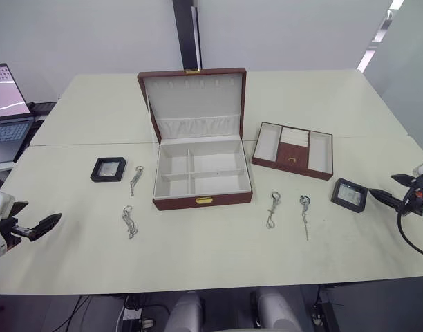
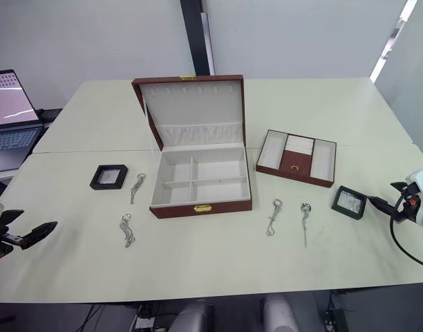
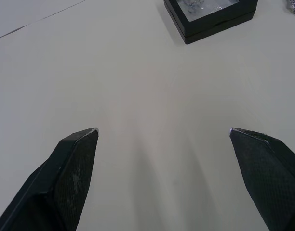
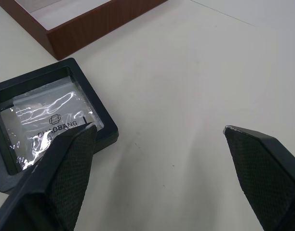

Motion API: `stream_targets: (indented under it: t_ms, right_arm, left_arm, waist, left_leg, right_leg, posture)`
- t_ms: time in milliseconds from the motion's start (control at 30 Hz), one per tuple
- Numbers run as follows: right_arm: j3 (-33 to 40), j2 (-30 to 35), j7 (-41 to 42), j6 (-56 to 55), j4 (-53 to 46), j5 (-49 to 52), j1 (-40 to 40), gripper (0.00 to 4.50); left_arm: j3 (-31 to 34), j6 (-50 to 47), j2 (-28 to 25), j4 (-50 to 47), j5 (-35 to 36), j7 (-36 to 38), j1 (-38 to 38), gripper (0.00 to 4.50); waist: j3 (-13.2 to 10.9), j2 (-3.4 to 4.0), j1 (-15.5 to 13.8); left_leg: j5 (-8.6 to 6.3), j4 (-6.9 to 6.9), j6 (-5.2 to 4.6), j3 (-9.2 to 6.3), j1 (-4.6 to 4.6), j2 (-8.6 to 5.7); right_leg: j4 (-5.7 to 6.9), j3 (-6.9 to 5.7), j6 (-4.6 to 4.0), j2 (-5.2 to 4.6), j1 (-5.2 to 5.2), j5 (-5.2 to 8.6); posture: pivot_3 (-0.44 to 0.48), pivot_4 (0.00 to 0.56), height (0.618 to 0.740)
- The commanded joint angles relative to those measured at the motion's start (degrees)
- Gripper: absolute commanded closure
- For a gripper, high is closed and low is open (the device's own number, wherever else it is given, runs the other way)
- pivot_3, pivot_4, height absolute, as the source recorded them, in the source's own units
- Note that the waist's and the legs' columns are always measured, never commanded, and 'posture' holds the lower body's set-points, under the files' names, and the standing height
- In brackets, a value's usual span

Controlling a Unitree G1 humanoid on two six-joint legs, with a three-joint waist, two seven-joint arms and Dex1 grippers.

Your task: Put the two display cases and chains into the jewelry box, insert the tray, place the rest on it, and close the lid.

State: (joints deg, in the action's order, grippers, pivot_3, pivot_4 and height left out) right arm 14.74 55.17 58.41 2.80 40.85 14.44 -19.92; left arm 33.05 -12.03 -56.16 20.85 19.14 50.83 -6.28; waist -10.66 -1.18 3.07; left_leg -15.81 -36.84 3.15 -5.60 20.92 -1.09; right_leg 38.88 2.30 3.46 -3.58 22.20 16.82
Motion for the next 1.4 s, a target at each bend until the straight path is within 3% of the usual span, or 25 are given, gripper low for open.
stream_targets:
  t_ms: [33, 1100, 1267, 1400]
  right_arm:
    - [1.4, 1.7, -0.5, -1.1, -0.2, -0.4, -0.8, 0.04]
    - [2.0, 1.5, -0.8, -1.2, -0.7, -0.1, 0.0, 0.04]
    - [4.3, -0.1, -0.3, 3.7, -8.7, 4.7, 0.5, 0.04]
    - [4.5, -3.1, -1.5, 11.5, -20.9, 9.6, 0.6, 0.04]
  left_arm:
    - [2.0, 0.4, -0.6, -0.4, 0.5, 0.4, -0.3, 0.0]
    - [1.6, 0.7, -0.5, 0.0, -0.7, -1.7, 0.1, 0.0]
    - [0.9, -2.4, 1.5, -3.9, 1.1, -4.3, 2.0, 0.0]
    - [-1.2, -8.0, 3.2, -9.6, 3.1, -5.2, 5.3, 0.0]
  waist:
    - [0.0, 0.0, 0.0]
    - [0.0, 0.0, 0.0]
    - [0.0, 0.0, 0.0]
    - [0.0, -0.01, -0.1]
  left_leg:
    - [0.0, 0.0, 0.0, 0.0, 0.0, 0.0]
    - [-0.01, -0.02, -0.01, 0.01, 0.0, 0.0]
    - [-0.01, -0.03, -0.01, 0.01, 0.0, -0.01]
    - [-0.01, -0.07, -0.01, -0.05, 0.0, 0.04]
  right_leg:
    - [0.0, 0.0, 0.0, 0.0, 0.0, 0.0]
    - [0.02, 0.01, 0.0, 0.0, 0.0, 0.0]
    - [0.03, 0.03, 0.0, -0.01, 0.0, 0.0]
    - [0.06, -0.01, 0.01, 0.02, -0.01, -0.01]
  posture:
    - [0.0, 0.15, 0.74]
    - [0.0, 0.15, 0.74]
    - [0.0, 0.15, 0.74]
    - [0.0, 0.15, 0.74]
